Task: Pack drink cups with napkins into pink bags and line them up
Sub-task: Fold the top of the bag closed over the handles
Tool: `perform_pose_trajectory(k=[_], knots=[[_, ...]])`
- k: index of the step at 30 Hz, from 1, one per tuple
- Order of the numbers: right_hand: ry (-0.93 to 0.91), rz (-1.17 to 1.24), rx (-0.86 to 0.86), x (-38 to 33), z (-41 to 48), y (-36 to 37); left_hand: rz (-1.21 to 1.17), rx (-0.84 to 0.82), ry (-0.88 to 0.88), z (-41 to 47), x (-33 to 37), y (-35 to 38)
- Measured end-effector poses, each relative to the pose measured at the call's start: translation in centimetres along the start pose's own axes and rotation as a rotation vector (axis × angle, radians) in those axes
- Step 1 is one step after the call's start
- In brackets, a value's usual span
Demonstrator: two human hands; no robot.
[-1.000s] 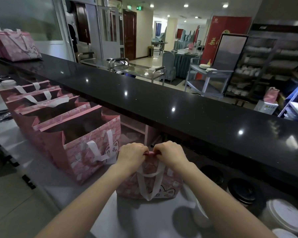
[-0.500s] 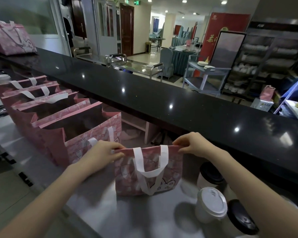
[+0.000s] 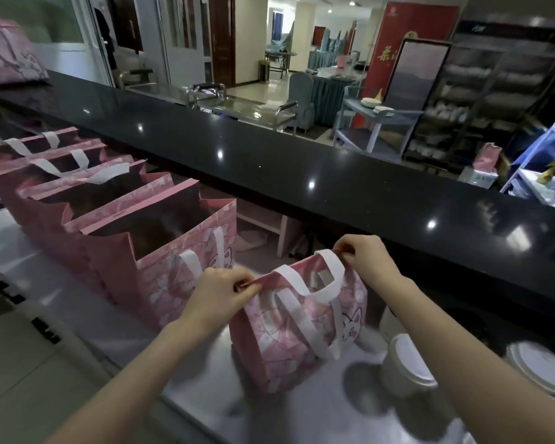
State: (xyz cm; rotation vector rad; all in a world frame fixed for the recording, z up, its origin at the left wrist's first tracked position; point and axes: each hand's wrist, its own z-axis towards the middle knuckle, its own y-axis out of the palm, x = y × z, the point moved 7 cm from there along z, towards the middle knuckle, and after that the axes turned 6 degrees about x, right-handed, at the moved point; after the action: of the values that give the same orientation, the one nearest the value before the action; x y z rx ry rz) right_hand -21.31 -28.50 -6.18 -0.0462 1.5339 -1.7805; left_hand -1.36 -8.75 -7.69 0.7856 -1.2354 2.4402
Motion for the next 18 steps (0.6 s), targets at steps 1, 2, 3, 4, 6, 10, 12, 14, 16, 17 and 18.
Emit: perform_pose_trajectory(k=[1,2,3,4,6,10,12,14,16,17,18], knots=[[0.042,0.079,0.015,0.4,-0.5,0.0,-0.029,-0.01,-0.006,-0.4,0.2,0.1],[0.079,0.16,0.031,0.7,-1.2,0.0,-0.06,-0.026,-0.016,-0.9,0.3,0.3],[0.109,0.226,0.048,1.1,-2.0,0.0,-0.092,-0.037,-0.025,-1.5,0.6,0.4],[0.132,0.27,0.07,1.4,-2.9,0.0,-0.113,-0.033,-0.03,-2.1,0.9,0.4],[0.164,0.293,0.126,2.1,-5.3,-0.1,-0.129,0.008,-0.046,-3.6,1.5,0.3],[0.15,0.209,0.118,3.0,-10.1,1.1,-0.189,0.064,-0.096,-6.0,2.5,0.8],[0.138,0.126,-0.004,3.1,-11.5,2.4,-0.201,0.093,-0.118,-6.7,3.0,1.2],[0.164,0.17,-0.11,2.6,-12.9,3.4,-0.234,0.071,-0.158,-7.1,3.3,1.8],[0.216,0.461,-0.19,1.6,-14.6,4.4,-0.338,-0.061,-0.213,-8.1,3.8,2.6],[0.237,0.606,-0.201,1.0,-15.7,4.8,-0.401,-0.128,-0.233,-8.5,3.8,3.0],[0.277,0.701,-0.183,0.8,-16.9,5.1,-0.445,-0.175,-0.241,-9.1,3.7,3.0]])
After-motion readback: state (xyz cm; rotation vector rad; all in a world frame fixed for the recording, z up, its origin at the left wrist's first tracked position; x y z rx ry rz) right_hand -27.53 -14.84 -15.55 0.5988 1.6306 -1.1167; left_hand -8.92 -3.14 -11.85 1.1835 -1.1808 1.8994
